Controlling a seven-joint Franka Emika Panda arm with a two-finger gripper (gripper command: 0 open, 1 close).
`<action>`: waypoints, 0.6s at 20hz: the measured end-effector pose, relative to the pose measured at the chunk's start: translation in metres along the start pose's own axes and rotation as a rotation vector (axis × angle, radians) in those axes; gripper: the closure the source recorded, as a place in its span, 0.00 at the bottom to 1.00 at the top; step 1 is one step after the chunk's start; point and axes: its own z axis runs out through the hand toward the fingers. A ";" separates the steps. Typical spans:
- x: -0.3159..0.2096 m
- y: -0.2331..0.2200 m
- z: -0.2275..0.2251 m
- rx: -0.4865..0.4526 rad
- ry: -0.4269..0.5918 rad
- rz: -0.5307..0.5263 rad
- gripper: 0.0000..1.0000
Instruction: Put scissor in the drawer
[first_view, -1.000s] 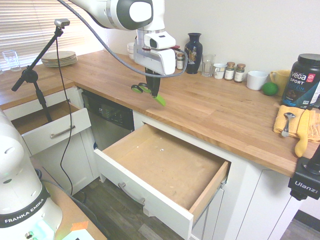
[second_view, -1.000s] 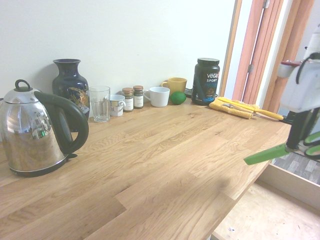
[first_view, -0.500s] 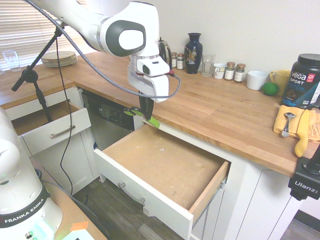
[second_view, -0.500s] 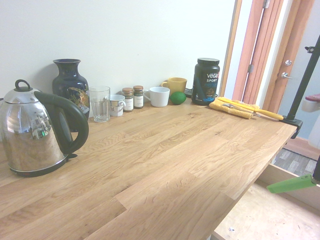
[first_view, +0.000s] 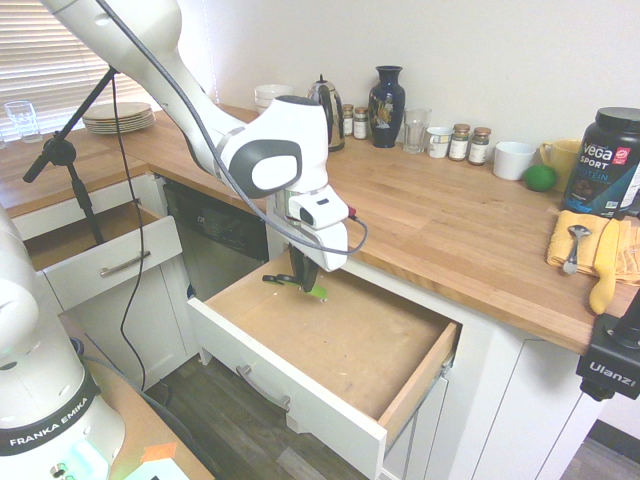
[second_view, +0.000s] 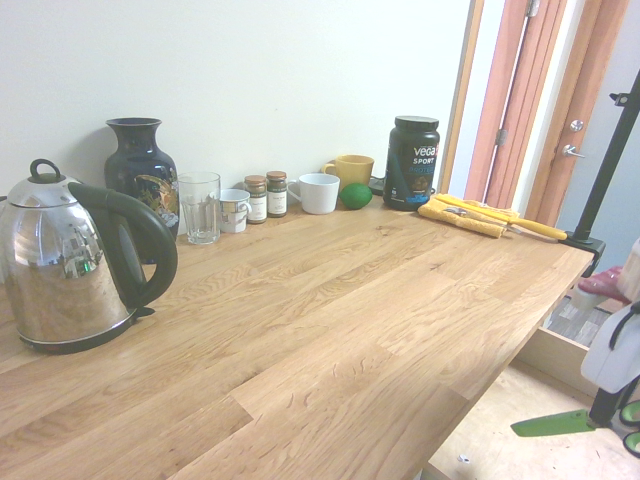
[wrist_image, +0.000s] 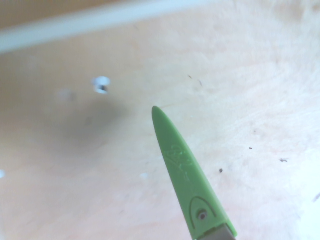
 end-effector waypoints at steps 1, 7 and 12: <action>0.005 -0.001 0.008 -0.005 -0.004 0.009 1.00; 0.038 -0.012 0.034 -0.018 -0.022 0.038 1.00; 0.045 -0.017 0.047 -0.031 -0.031 0.035 1.00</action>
